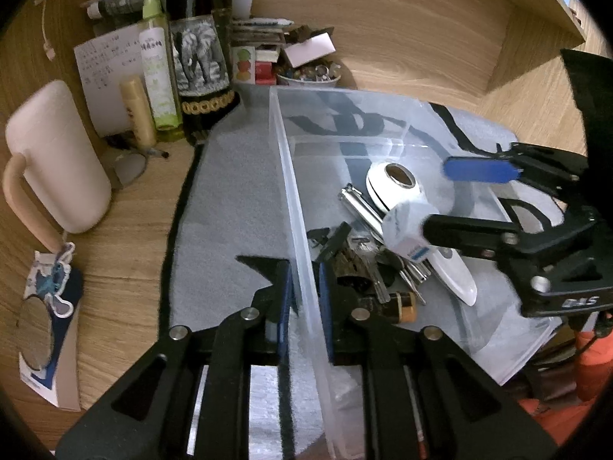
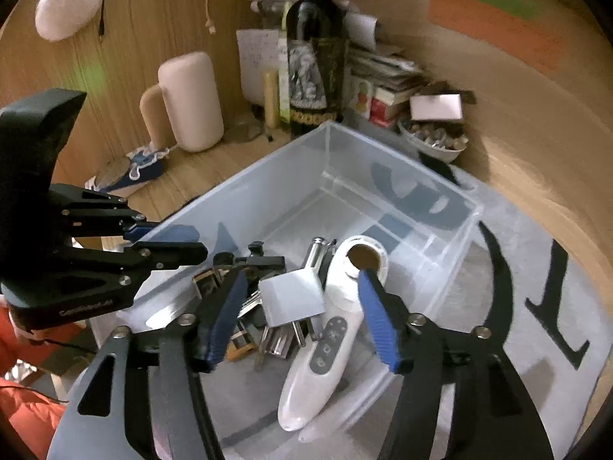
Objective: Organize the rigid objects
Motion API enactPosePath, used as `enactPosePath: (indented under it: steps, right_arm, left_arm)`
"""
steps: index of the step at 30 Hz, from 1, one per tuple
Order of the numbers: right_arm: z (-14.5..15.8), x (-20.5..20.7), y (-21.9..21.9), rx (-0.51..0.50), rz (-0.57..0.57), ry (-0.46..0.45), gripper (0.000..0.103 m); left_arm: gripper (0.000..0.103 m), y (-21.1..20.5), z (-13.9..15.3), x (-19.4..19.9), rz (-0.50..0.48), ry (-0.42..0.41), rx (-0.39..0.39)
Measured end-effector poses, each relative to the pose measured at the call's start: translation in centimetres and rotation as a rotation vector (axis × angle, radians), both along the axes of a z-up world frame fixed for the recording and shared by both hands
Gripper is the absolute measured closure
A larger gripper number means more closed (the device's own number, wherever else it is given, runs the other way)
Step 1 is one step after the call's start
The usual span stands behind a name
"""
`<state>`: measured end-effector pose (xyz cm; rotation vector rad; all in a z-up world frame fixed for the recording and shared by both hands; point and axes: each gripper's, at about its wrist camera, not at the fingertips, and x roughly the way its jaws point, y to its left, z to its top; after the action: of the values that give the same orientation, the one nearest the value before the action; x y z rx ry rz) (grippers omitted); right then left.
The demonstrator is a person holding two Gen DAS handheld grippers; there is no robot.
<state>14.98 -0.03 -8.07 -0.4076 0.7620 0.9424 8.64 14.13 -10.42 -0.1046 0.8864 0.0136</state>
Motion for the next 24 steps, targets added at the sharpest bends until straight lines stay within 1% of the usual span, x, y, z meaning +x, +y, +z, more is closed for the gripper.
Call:
enactPosePath:
  steps: [1, 2, 3, 4, 5, 9, 11, 12, 13, 16, 17, 18, 19, 20, 22, 24]
  right_arm:
    - [0.3, -0.1, -0.4, 0.012, -0.01, -0.007, 0.033]
    - [0.7, -0.1, -0.9, 0.029, -0.021, -0.014, 0.03]
    - [1.1, -0.3, -1.5, 0.048, -0.032, -0.022, 0.029]
    - [1.4, -0.4, -1.9, 0.059, -0.041, -0.029, 0.027]
    - [1.7, -0.5, -2.4, 0.071, -0.056, -0.041, 0.024]
    - [3.0, -1.2, -4.4, 0.11, -0.12, -0.083, 0.019]
    - [3.7, -1.7, -5.7, 0.136, -0.162, -0.106, 0.015]
    - [4.0, -1.8, -6.2, 0.146, -0.177, -0.118, 0.015]
    - [4.2, -2.0, -6.7, 0.153, -0.188, -0.127, 0.012]
    - [5.3, -2.9, -8.3, 0.183, -0.233, -0.178, 0.002]
    - [5.7, -3.4, -9.0, 0.199, -0.251, -0.2, 0.0]
    - [6.1, -3.7, -9.6, 0.213, -0.265, -0.217, 0.0]
    - [6.5, -4.1, -10.2, 0.228, -0.279, -0.238, 0.0]
    - [6.8, -4.5, -10.8, 0.239, -0.291, -0.255, 0.0]
    - [7.4, -5.3, -11.8, 0.262, -0.317, -0.284, 0.0]
    - [8.0, -6.2, -13.0, 0.29, -0.344, -0.314, 0.0]
  left_arm:
    - [0.082, 0.1, 0.2, -0.1, 0.005, -0.005, 0.004]
    - [0.074, 0.2, 0.4, -0.2, 0.013, -0.012, 0.007]
    - [0.07, 0.4, 0.7, -0.3, 0.023, -0.021, 0.006]
    - [0.063, 0.5, 0.9, -0.4, 0.031, -0.029, 0.005]
    - [0.059, 0.6, 1.2, -0.6, 0.04, -0.04, 0.004]
    - [0.054, 0.6, 2.6, -1.2, 0.05, -0.079, 0.005]
    - [0.043, 0.2, 3.6, -1.6, 0.049, -0.117, 0.005]
    - [0.041, 0.0, 4.1, -1.8, 0.049, -0.137, 0.009]
    - [0.038, -0.4, 4.7, -2.1, 0.049, -0.161, 0.016]
    - [0.035, -1.6, 6.3, -2.9, 0.032, -0.224, 0.029]
    - [0.033, -1.9, 6.8, -3.0, 0.025, -0.242, 0.031]
    - [0.031, -2.4, 7.3, -3.3, 0.02, -0.265, 0.035]
    - [0.023, -2.8, 7.8, -3.5, 0.018, -0.289, 0.042]
    - [0.018, -3.2, 8.2, -3.9, 0.018, -0.315, 0.048]
    - [0.012, -4.2, 9.2, -4.4, 0.013, -0.368, 0.062]
    - [0.009, -5.2, 10.2, -5.1, 0.007, -0.422, 0.069]
